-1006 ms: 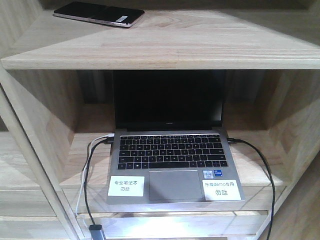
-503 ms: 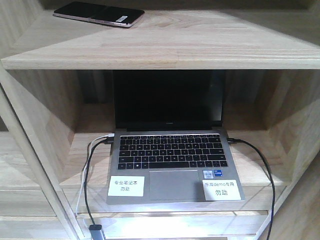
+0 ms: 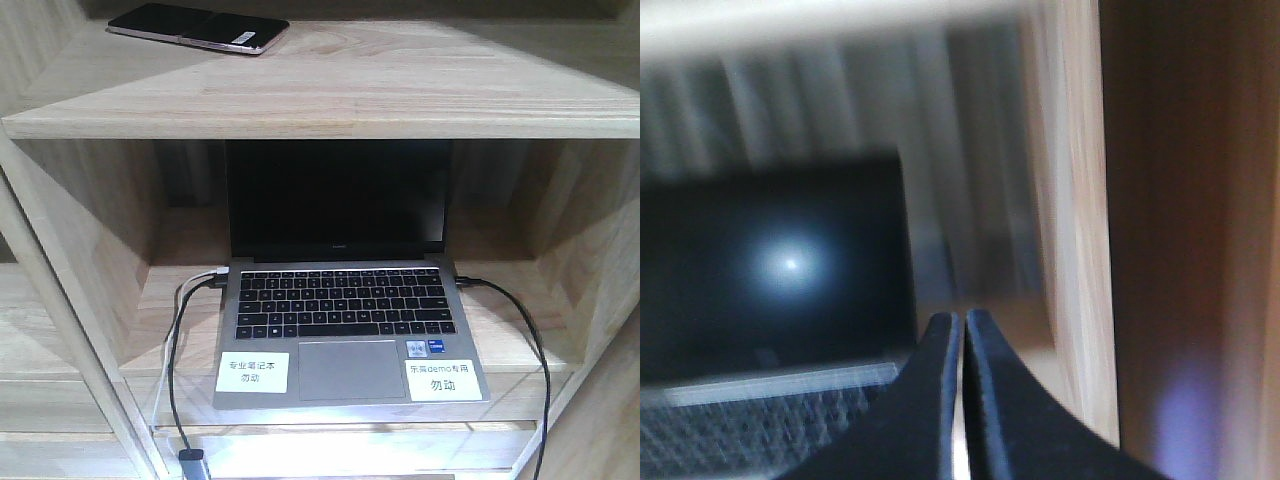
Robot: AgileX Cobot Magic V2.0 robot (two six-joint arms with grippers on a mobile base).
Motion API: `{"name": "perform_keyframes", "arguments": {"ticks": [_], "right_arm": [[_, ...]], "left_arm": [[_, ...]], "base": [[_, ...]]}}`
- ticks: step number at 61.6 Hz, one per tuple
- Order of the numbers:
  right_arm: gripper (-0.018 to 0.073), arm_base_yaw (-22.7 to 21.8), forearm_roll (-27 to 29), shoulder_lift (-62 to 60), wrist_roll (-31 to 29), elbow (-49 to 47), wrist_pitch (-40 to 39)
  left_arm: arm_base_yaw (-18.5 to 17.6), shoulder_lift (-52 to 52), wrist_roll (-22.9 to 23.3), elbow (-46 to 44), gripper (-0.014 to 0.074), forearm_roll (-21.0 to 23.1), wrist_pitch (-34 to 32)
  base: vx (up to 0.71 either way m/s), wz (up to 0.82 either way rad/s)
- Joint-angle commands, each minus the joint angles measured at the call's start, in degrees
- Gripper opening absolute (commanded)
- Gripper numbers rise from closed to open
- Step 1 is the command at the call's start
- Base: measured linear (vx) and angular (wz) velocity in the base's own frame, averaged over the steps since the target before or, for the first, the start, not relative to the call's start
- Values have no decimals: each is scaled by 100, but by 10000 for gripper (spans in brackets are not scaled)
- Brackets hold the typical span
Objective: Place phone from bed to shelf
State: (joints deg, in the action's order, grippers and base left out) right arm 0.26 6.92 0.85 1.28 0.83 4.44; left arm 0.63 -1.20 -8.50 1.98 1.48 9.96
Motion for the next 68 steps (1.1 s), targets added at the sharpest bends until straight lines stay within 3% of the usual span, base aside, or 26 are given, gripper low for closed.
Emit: {"name": "perform_keyframes", "arguments": {"ticks": [1,13,68], "right_arm": [[-10,-42,-62,3,20,100,-479],[-10,-42,-330,3,15,100,-444],[-10,-42,-325,3,15,100,-353]], "left_arm": [[4,-25,33,-132,1,52,-435],[4,-25,33,-132,1,52,-435],[4,-25,33,-132,1,52,-435]], "base": [[0,0],[0,0],[0,0]]}}
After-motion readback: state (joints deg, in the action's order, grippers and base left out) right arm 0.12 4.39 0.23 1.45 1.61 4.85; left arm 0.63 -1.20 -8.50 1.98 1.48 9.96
